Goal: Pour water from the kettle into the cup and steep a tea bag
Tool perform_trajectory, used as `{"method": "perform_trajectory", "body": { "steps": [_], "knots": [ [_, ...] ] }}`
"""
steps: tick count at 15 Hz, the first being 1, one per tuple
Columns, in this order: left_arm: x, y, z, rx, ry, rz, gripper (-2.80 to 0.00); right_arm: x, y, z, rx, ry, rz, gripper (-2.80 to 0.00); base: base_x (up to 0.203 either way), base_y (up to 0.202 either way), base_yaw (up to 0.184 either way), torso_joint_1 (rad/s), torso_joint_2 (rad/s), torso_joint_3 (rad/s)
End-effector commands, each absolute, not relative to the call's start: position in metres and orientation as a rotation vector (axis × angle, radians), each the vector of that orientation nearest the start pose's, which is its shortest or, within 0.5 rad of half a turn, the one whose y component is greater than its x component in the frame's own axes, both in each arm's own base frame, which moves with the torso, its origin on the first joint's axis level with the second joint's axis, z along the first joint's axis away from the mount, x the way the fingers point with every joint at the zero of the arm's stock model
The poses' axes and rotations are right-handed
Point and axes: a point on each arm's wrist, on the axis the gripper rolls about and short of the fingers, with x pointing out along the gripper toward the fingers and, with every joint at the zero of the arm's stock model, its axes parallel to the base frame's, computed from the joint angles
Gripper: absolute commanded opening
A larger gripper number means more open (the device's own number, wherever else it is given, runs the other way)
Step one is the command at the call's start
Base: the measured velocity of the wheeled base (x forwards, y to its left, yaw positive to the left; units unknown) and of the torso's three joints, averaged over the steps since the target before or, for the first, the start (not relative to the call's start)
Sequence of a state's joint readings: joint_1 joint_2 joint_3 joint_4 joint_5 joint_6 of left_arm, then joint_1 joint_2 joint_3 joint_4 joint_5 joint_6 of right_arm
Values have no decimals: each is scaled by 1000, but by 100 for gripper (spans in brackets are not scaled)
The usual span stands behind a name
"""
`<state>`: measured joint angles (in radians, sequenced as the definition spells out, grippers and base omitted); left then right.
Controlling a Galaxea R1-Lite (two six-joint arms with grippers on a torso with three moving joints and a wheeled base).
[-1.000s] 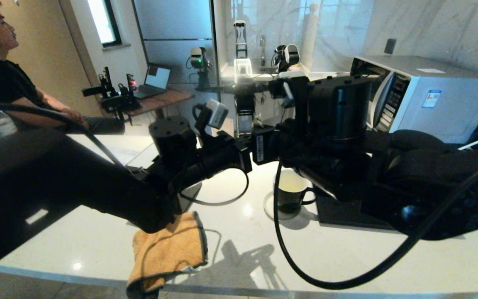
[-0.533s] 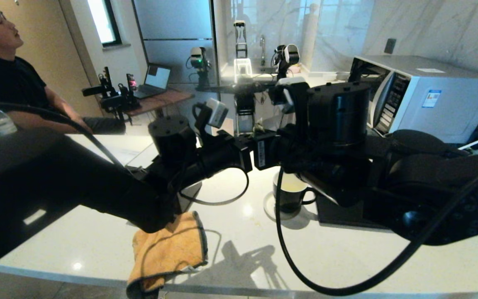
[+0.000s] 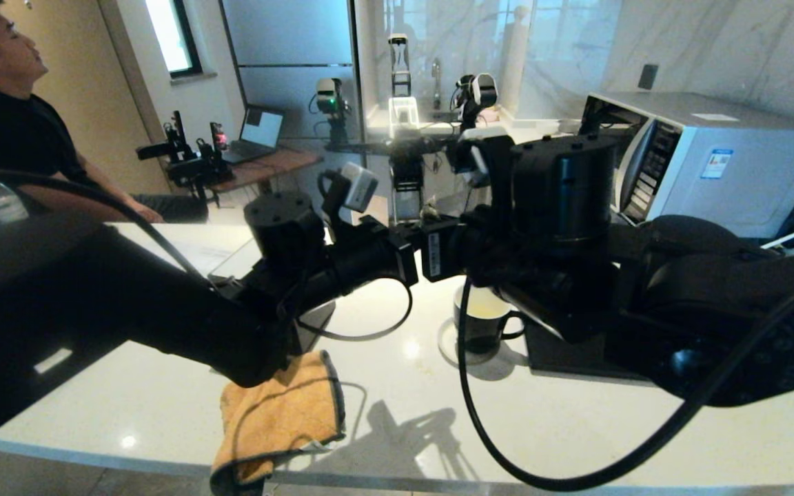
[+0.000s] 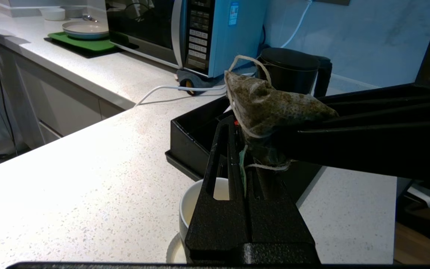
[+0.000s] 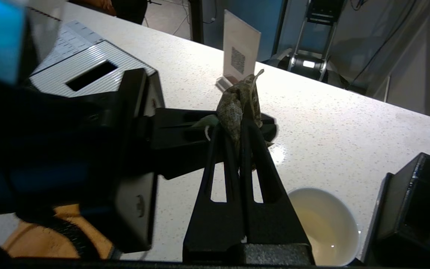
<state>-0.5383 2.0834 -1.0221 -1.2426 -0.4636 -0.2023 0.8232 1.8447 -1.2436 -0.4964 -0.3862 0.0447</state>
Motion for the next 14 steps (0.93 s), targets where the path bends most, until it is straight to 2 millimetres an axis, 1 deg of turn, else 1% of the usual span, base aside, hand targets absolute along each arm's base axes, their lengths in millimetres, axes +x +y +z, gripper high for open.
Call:
{"method": "perform_trajectory", "body": {
  "steps": [1, 4, 8, 9, 14],
  "knots": [
    [335, -212, 166, -193, -97, -1018, -280, 259, 259, 246, -7, 85, 419, -280, 0, 0, 0, 0, 0, 0],
    [335, -212, 165, -193, -95, -1018, -280, 262, 254, 247, -6, 86, 404, -280, 0, 0, 0, 0, 0, 0],
    [335, -212, 166, -193, -97, -1018, -280, 262, 254, 247, -6, 87, 409, -280, 0, 0, 0, 0, 0, 0],
    [335, -212, 166, -193, -97, -1017, -280, 262, 254, 247, -7, 85, 411, 0, 0, 0, 0, 0, 0, 0],
    [335, -212, 166, -193, -97, -1018, -280, 263, 253, 247, -9, 80, 397, 0, 0, 0, 0, 0, 0, 0]
  ]
}}
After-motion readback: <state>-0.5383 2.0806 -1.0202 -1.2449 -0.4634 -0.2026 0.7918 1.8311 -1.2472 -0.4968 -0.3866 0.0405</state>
